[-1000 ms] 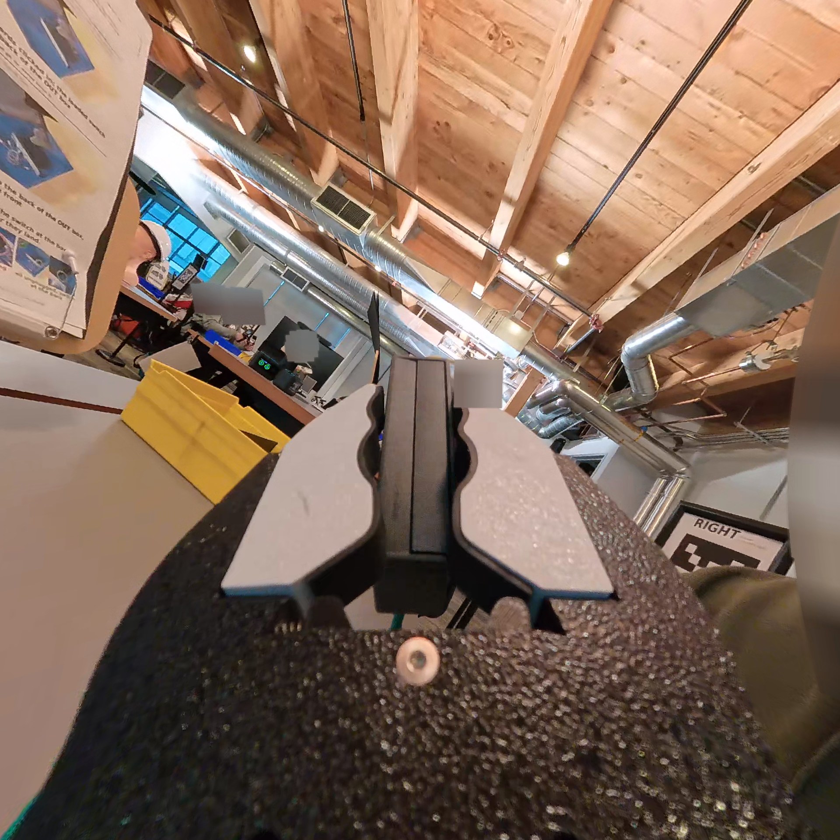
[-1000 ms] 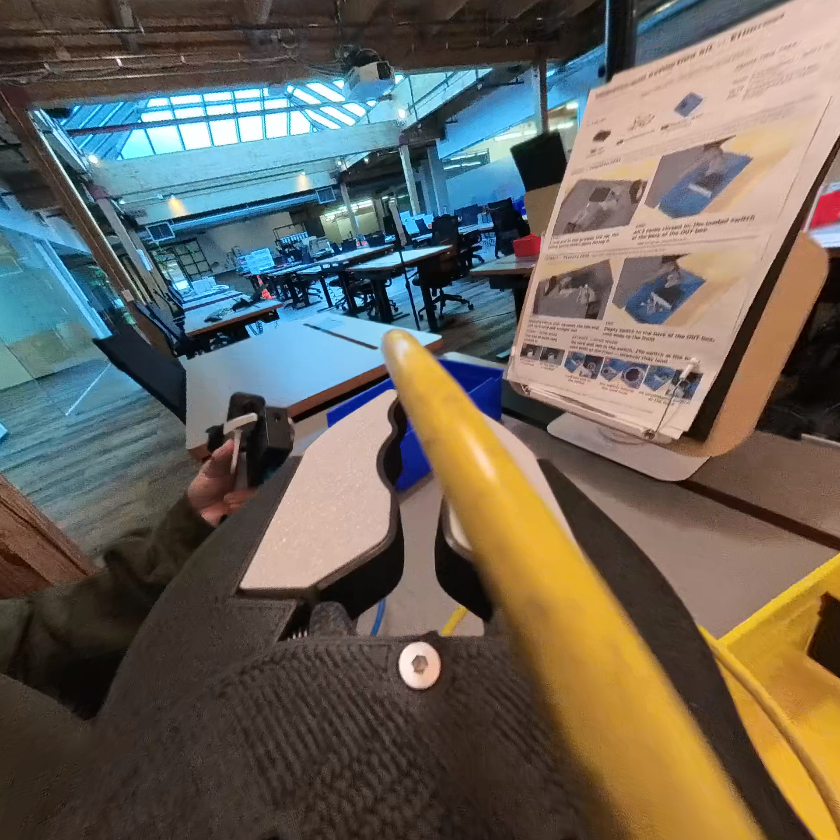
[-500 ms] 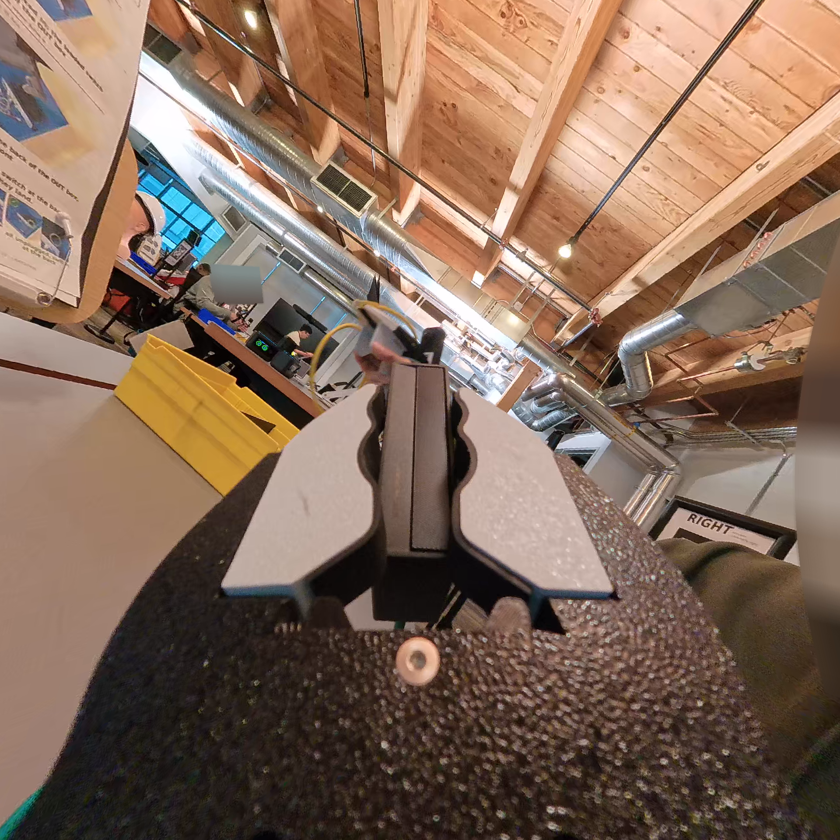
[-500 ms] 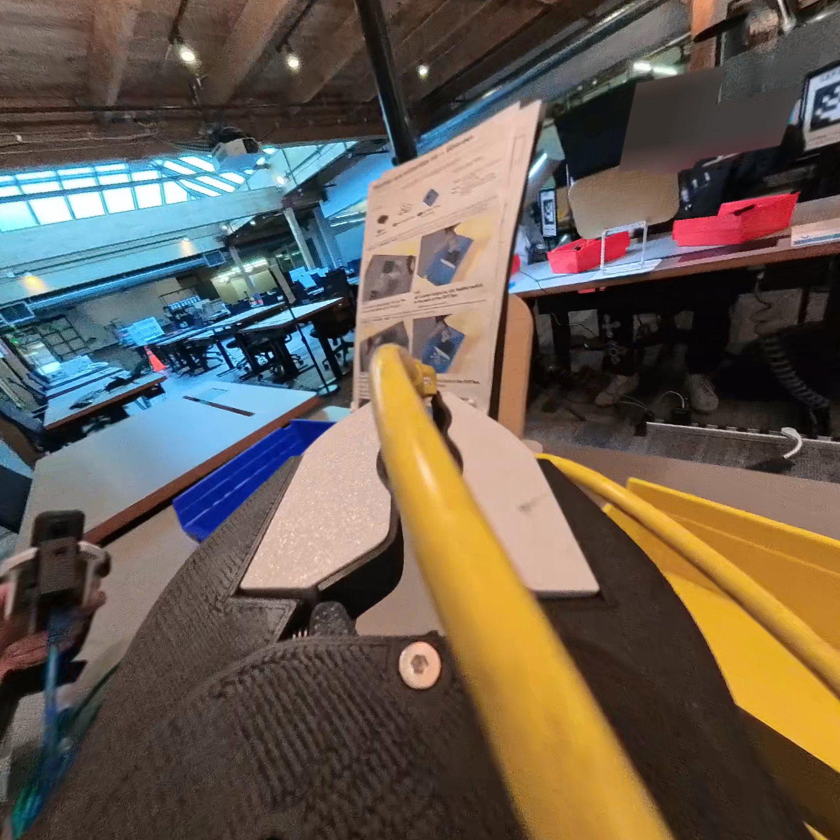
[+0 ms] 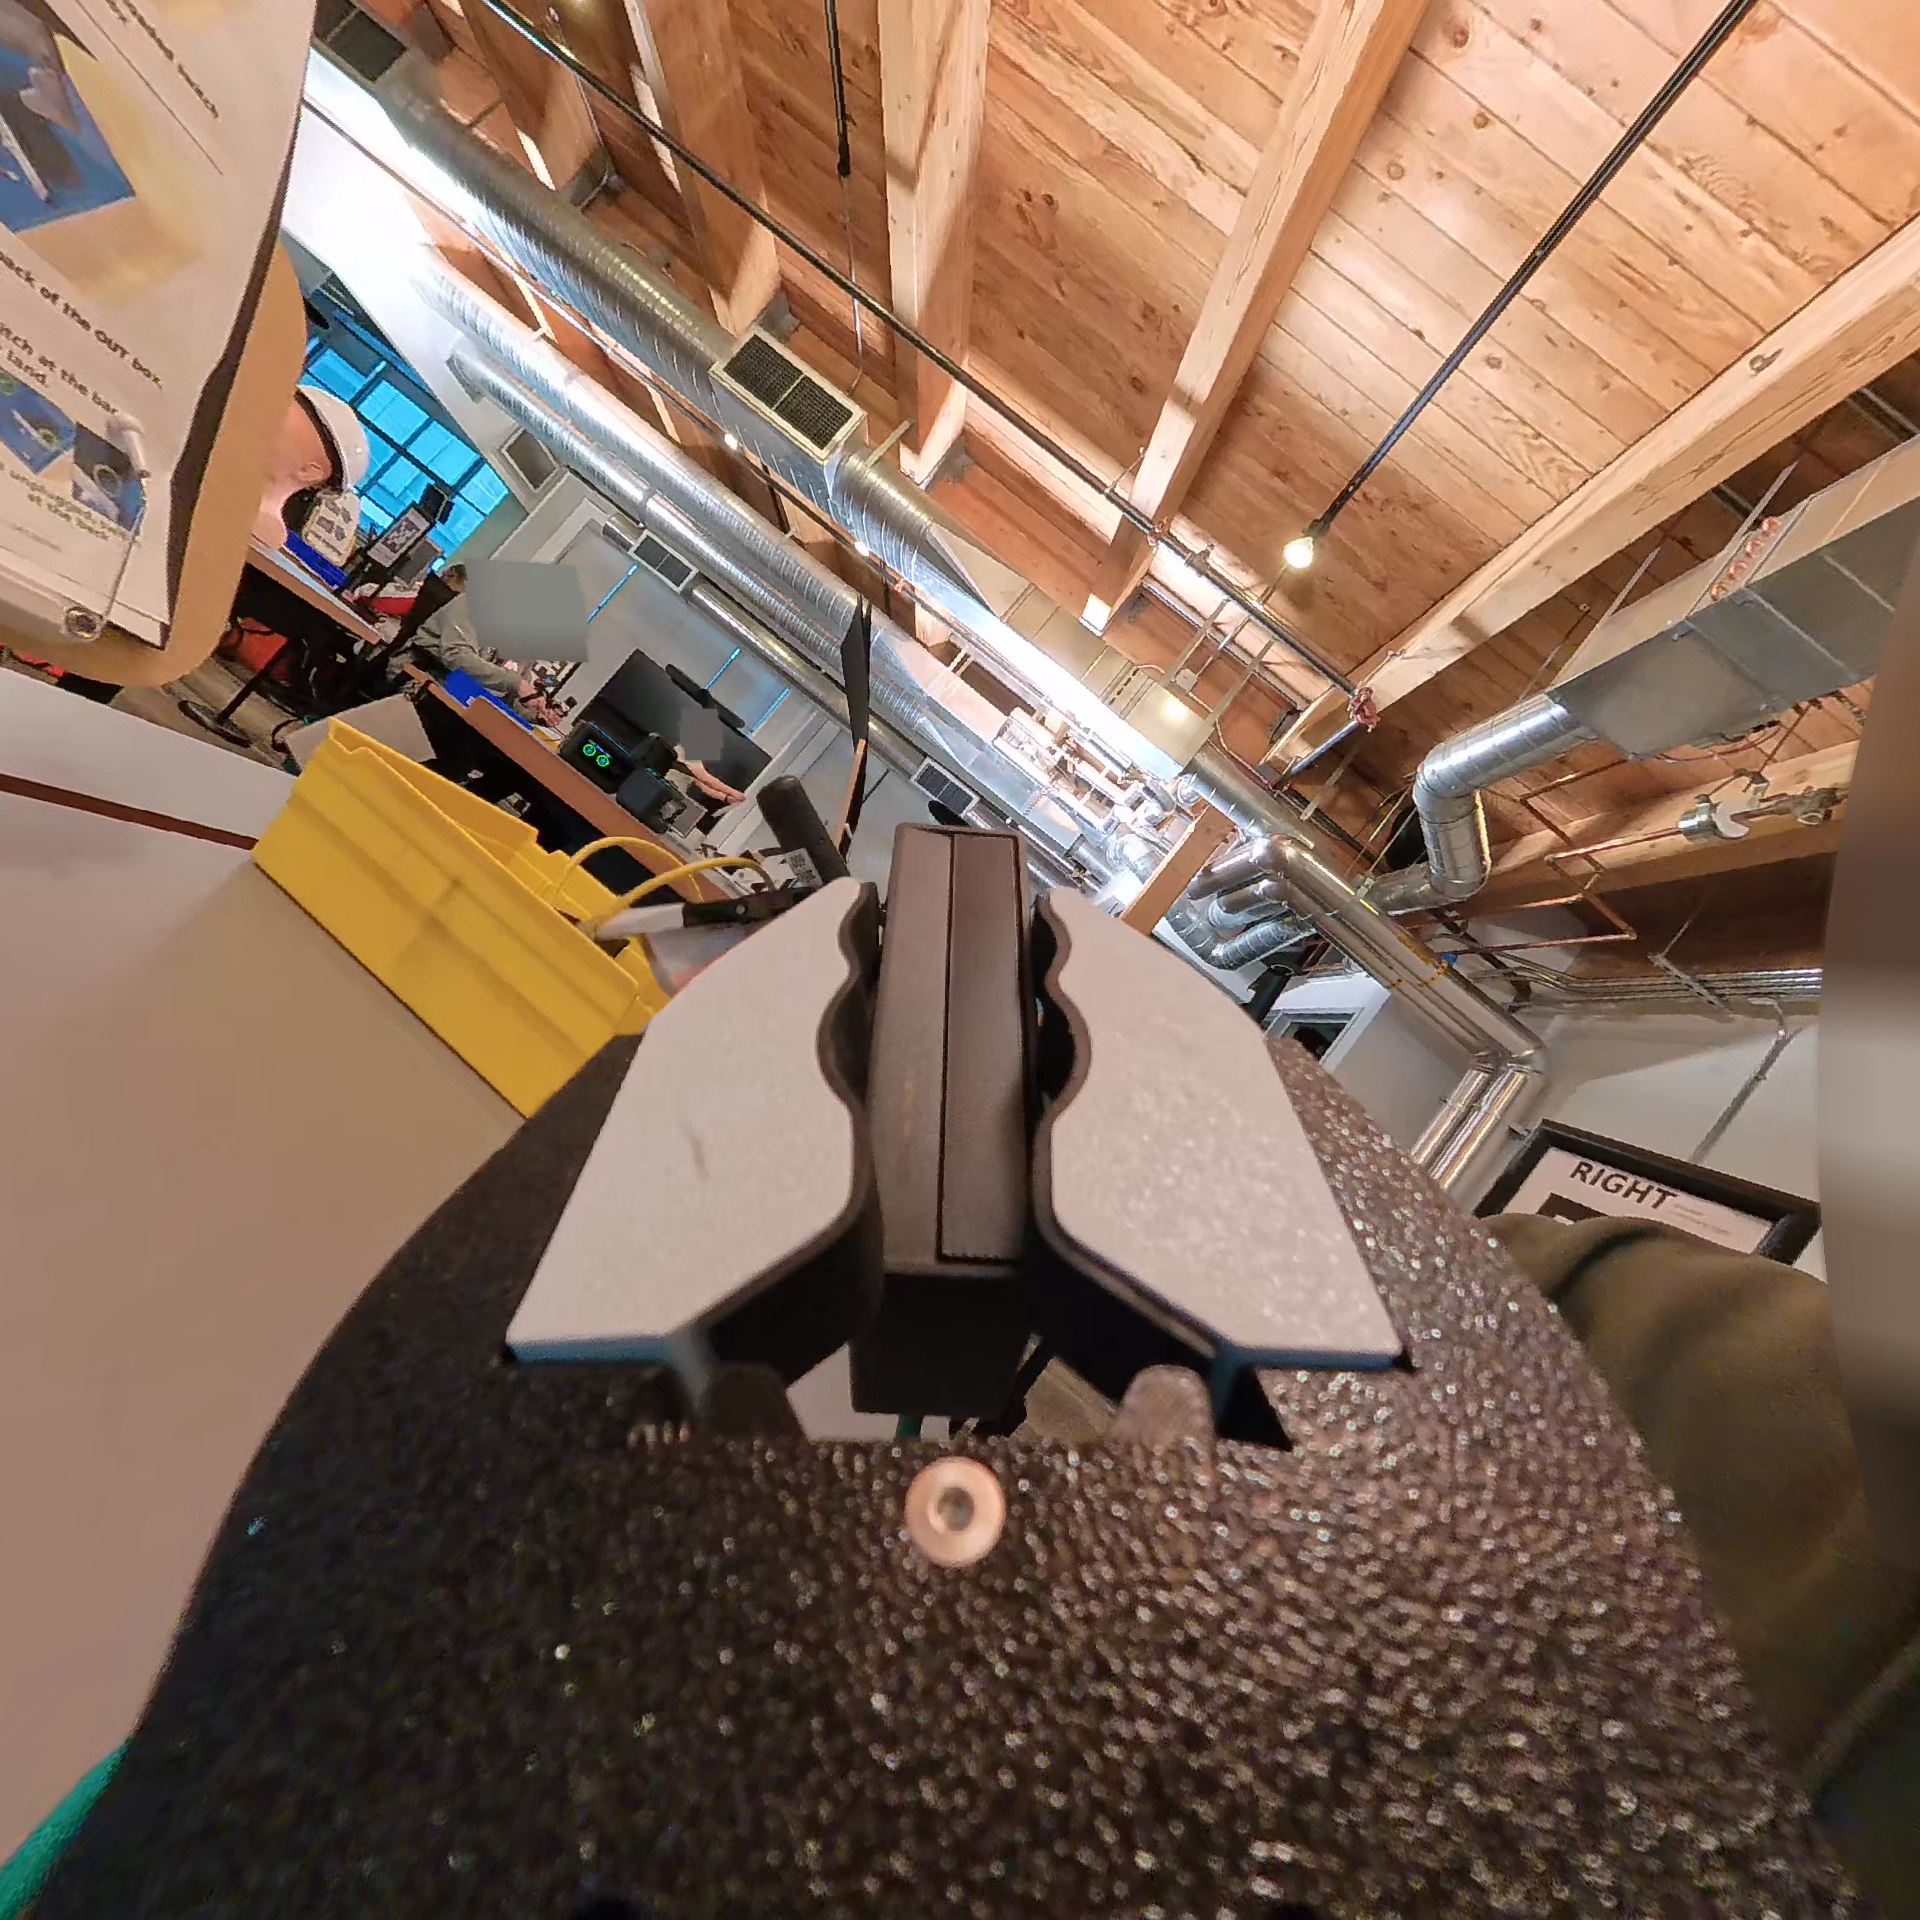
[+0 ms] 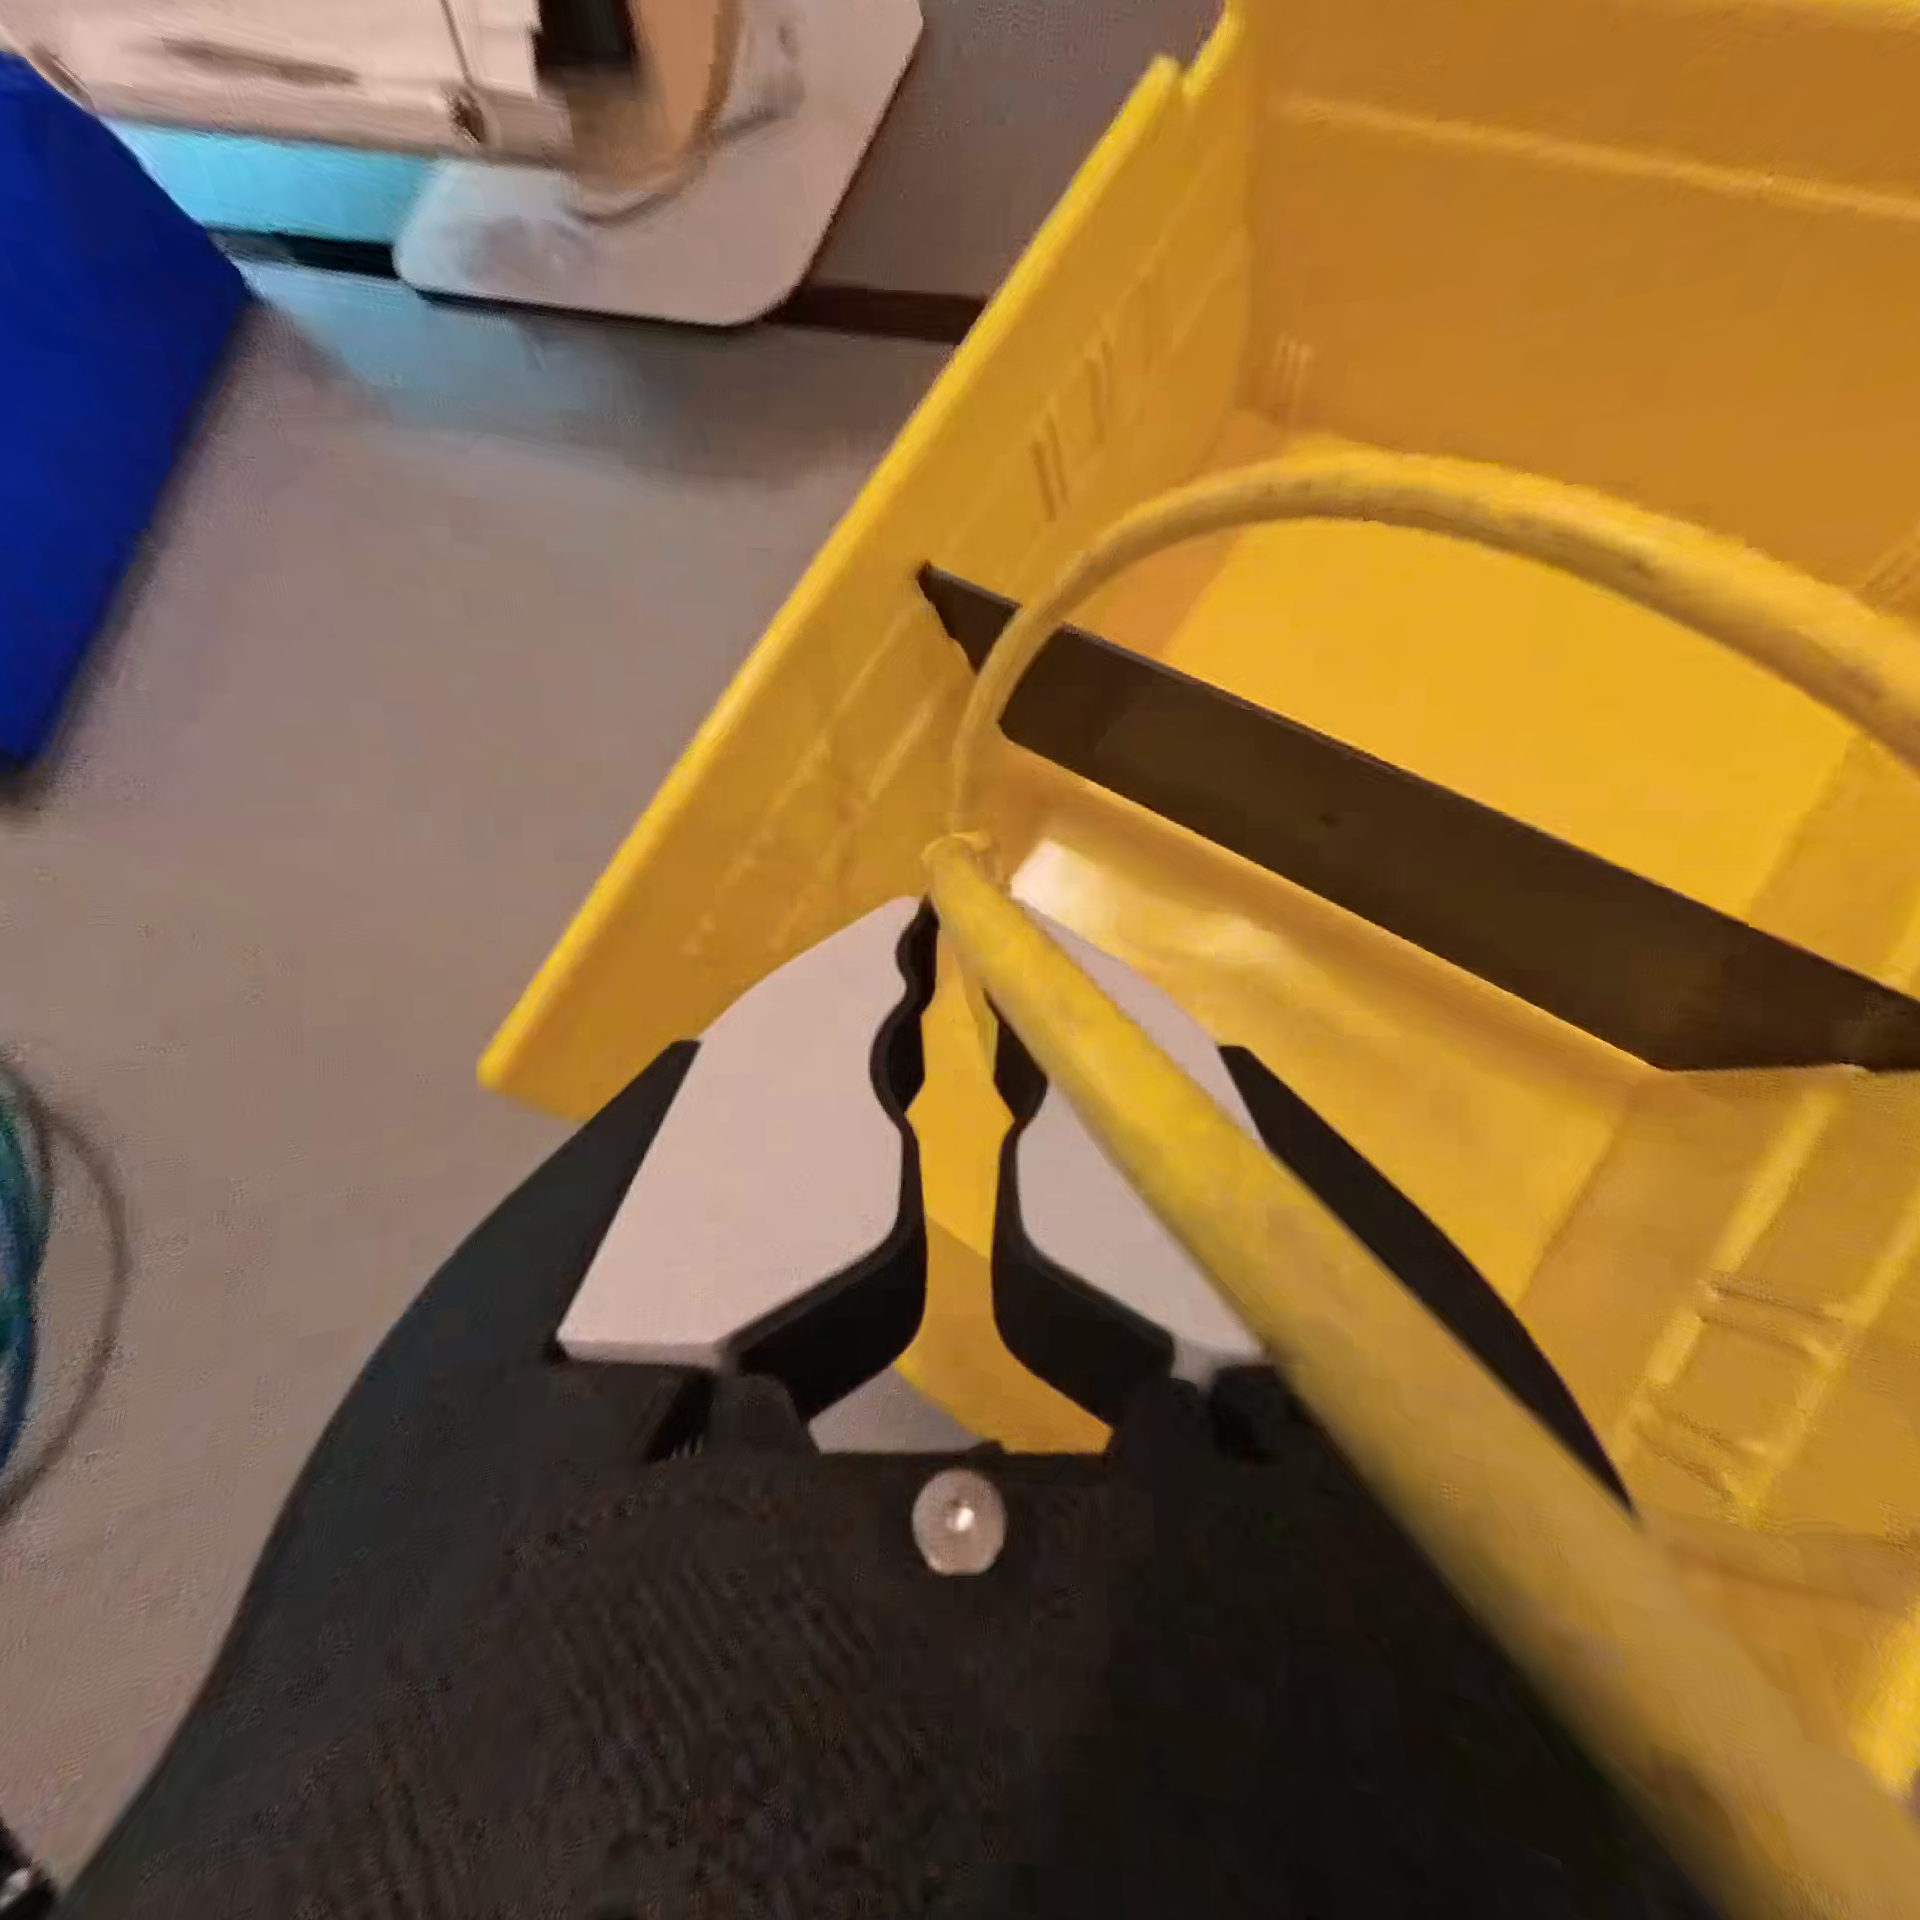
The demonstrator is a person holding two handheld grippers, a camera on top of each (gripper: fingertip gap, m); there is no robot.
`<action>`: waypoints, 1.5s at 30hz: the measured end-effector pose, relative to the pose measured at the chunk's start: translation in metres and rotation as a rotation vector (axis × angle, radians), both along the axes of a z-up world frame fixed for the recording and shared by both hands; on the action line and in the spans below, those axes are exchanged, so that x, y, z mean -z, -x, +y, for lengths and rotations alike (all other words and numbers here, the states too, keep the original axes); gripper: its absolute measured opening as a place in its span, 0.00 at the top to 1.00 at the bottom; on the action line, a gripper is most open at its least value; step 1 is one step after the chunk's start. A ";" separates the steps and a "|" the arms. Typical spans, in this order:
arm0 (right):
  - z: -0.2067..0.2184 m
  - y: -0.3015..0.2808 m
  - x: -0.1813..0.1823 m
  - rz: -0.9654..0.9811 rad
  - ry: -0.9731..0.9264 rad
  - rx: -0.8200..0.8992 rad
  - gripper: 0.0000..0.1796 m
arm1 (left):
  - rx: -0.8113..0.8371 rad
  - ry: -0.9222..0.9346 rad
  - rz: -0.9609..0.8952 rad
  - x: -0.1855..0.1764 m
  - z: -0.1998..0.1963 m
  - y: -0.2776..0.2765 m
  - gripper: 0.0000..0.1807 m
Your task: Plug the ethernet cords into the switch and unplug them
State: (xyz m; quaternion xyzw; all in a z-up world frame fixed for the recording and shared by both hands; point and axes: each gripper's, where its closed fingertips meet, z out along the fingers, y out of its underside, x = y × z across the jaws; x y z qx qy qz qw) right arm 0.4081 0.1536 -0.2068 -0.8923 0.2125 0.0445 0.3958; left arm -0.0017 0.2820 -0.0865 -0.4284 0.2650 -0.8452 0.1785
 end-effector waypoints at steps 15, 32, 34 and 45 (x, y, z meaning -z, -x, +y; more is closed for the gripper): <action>-0.033 0.027 0.021 -0.188 0.396 -0.199 0.71 | 0.006 -0.008 0.002 0.000 -0.005 -0.002 0.85; 0.072 0.397 -0.045 0.286 -0.607 -0.609 0.75 | -0.058 0.201 0.130 0.031 0.004 -0.022 0.85; 0.071 0.410 -0.027 0.248 -0.496 -0.695 0.83 | -0.054 0.158 0.147 0.031 -0.003 -0.025 0.85; 0.035 0.401 -0.059 0.525 -0.429 -0.951 0.97 | 0.043 -0.378 0.033 0.013 -0.043 -0.010 0.78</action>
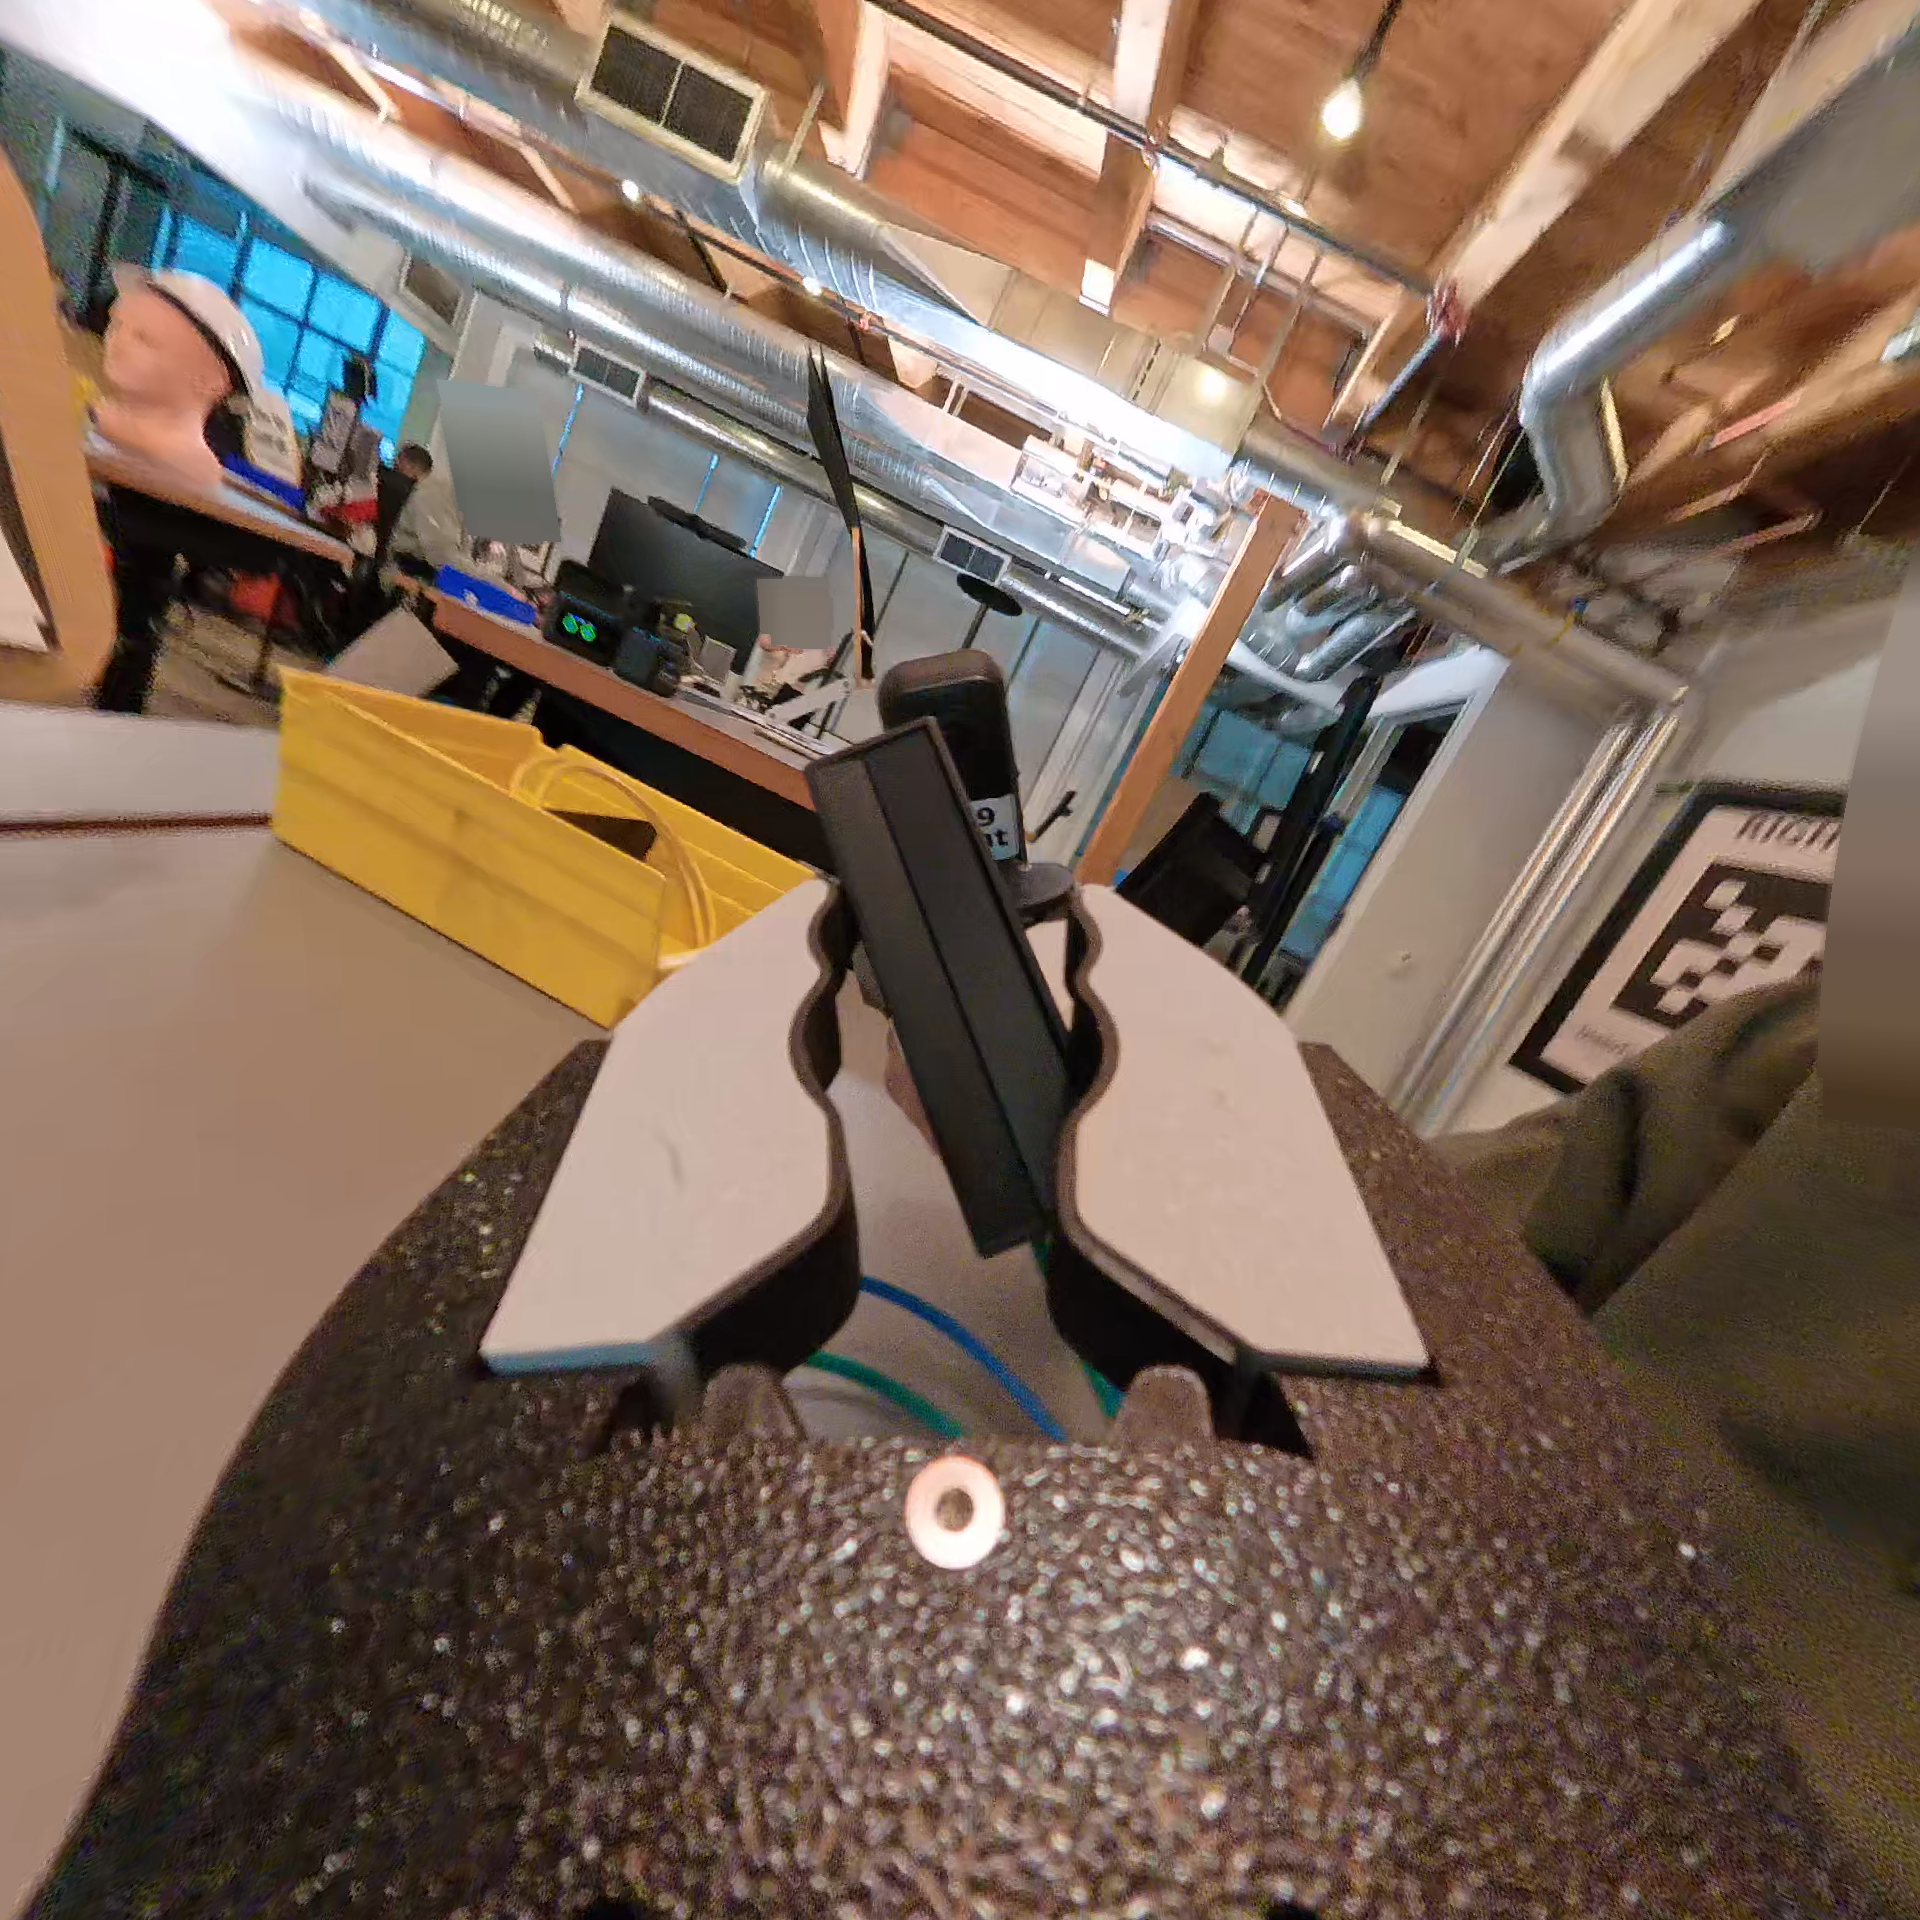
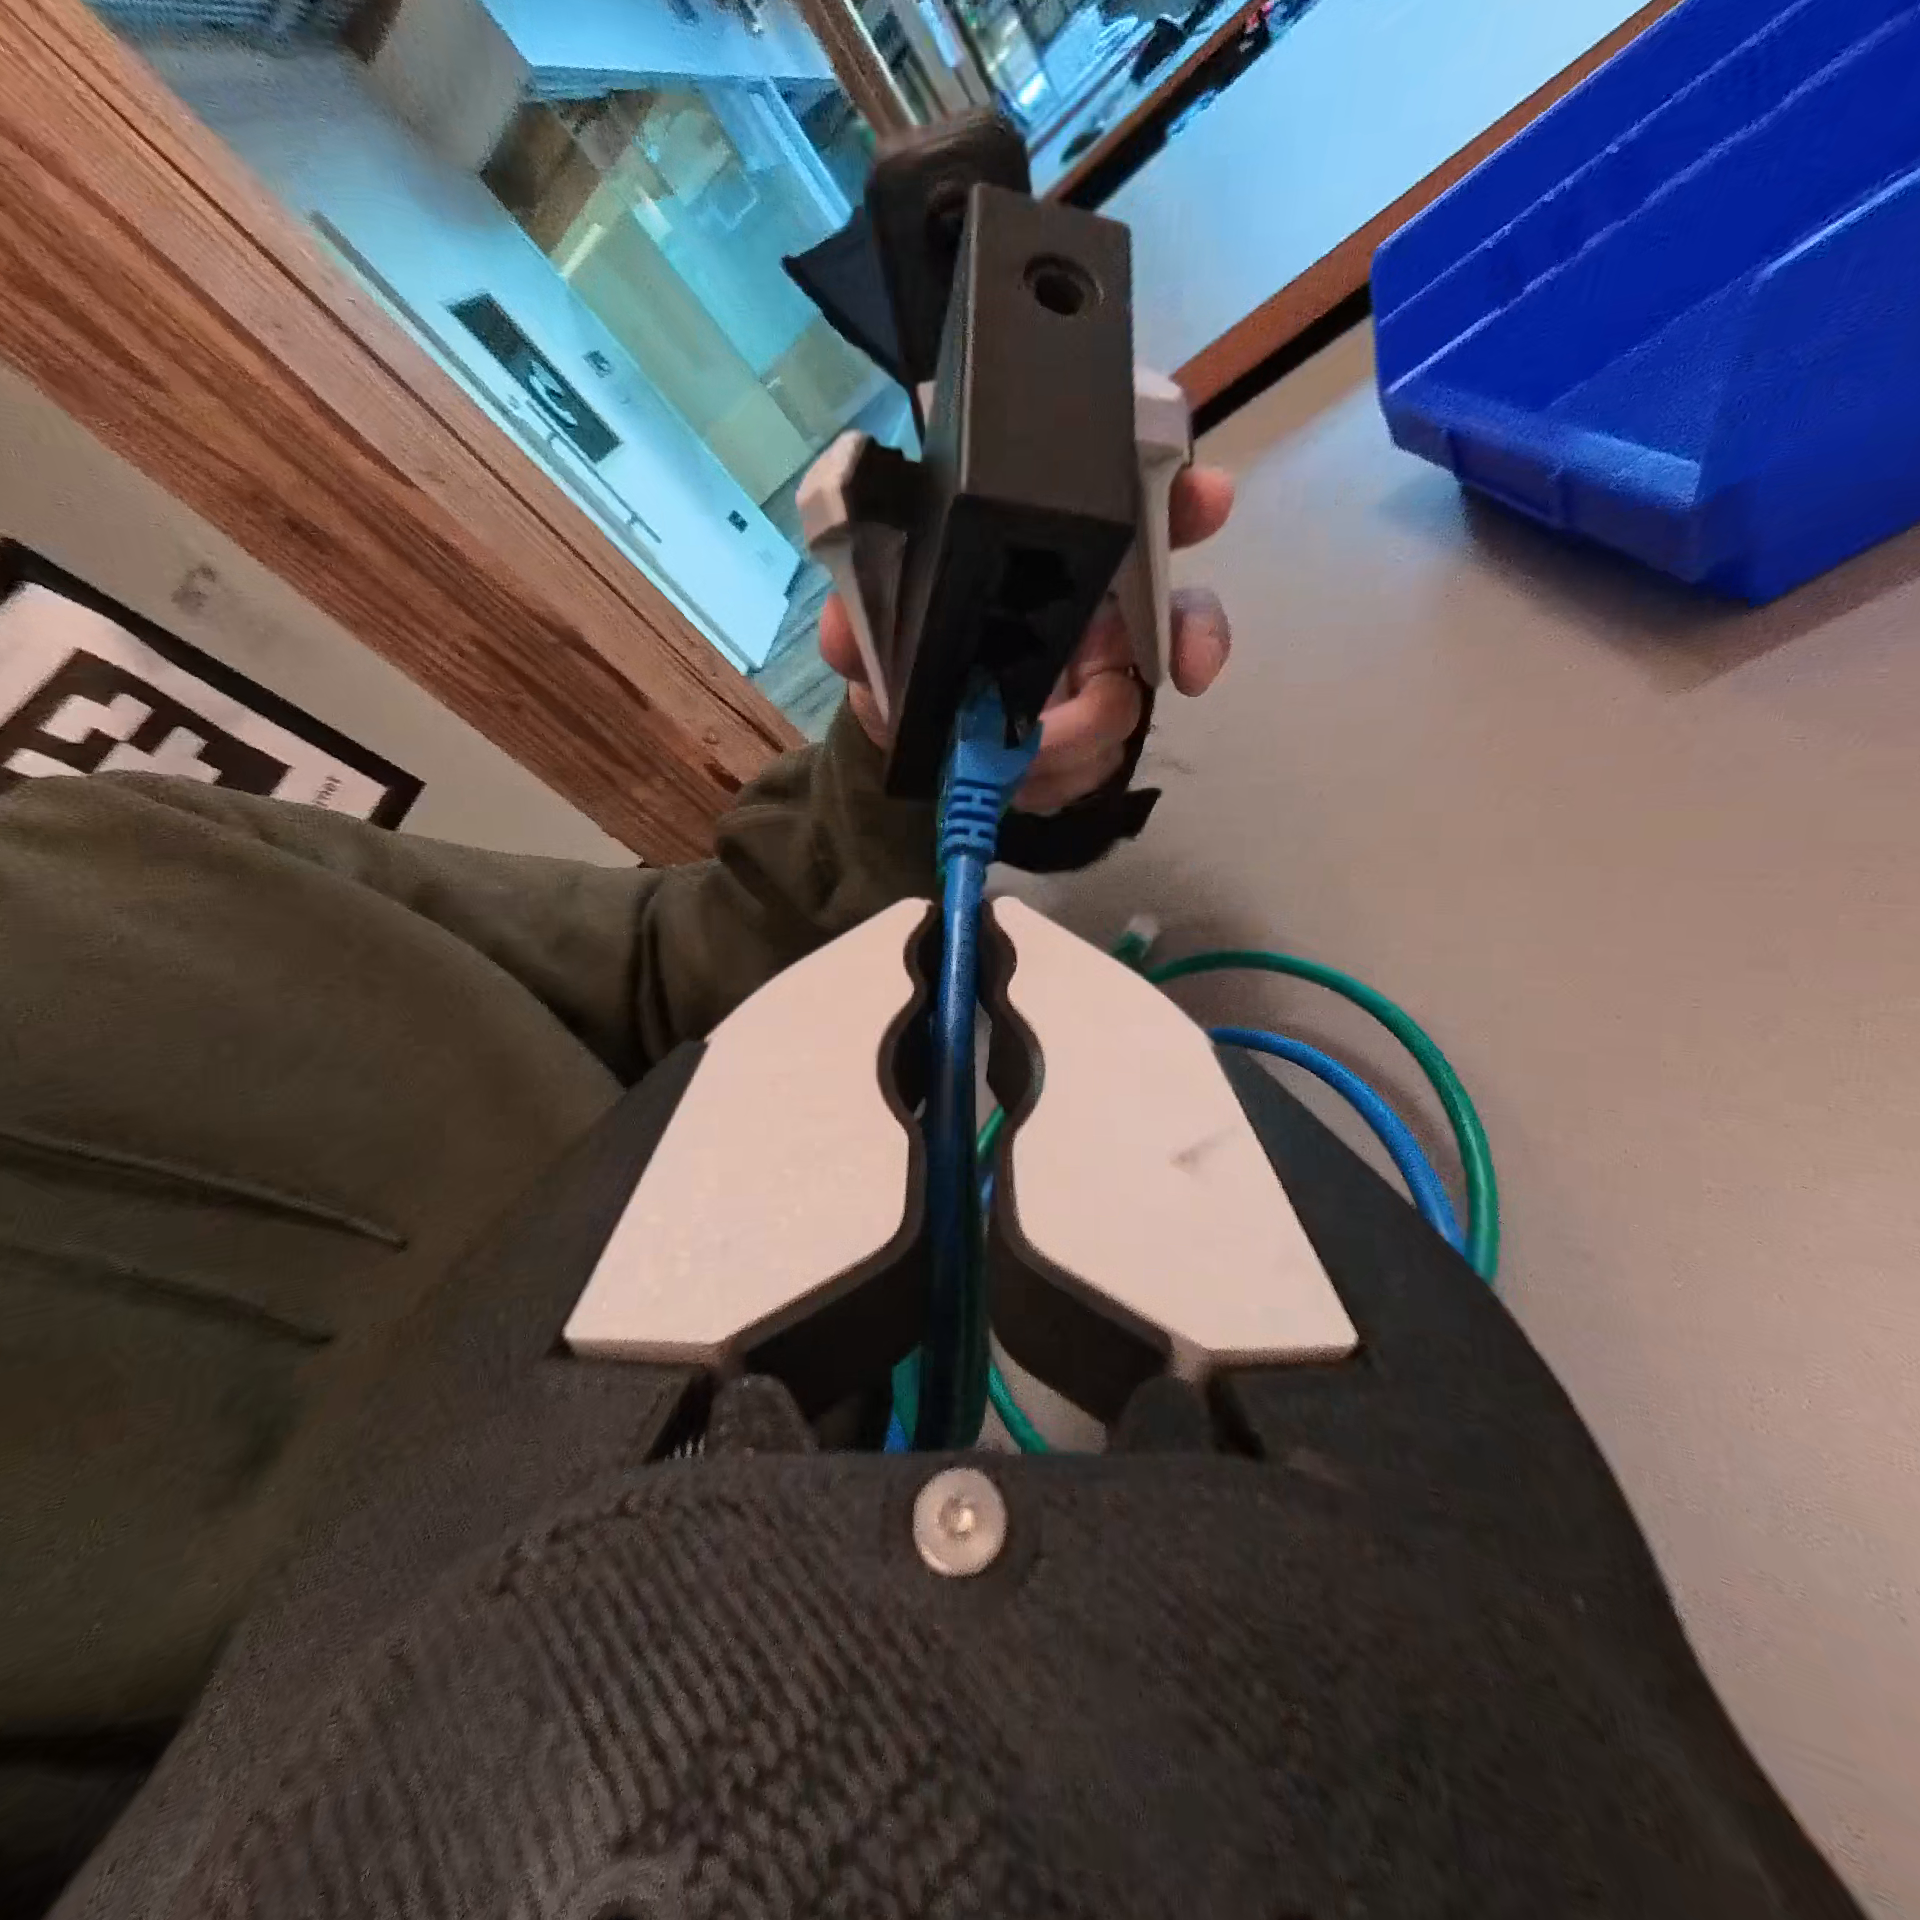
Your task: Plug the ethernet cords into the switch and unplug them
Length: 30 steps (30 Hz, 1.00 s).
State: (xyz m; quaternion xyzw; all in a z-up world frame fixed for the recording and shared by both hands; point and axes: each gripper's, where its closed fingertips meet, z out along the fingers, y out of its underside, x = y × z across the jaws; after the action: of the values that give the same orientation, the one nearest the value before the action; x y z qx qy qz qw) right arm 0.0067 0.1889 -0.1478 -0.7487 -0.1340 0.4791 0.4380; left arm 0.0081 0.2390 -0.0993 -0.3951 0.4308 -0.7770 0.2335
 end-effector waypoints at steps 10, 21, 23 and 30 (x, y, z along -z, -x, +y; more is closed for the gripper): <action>-0.009 -0.012 0.008 -0.065 0.132 -0.098 0.97 | 0.272 -0.013 0.315 0.046 -0.027 0.002 0.74; 0.013 -0.033 0.016 -0.082 0.145 0.029 0.93 | 0.285 0.323 0.436 0.061 -0.012 -0.014 0.84; 0.026 -0.050 0.016 -0.128 0.106 0.185 0.84 | 0.232 0.397 0.451 0.068 -0.003 -0.021 0.84; 0.033 -0.060 0.003 -0.385 -0.138 0.708 0.76 | 0.137 0.650 0.346 0.067 0.024 -0.030 0.84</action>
State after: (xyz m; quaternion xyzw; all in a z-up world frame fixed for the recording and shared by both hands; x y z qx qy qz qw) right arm 0.0670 0.2216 -0.1512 -0.7935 0.0205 0.1396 0.5920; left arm 0.0385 0.2630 -0.1664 -0.5443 0.2201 -0.8088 -0.0327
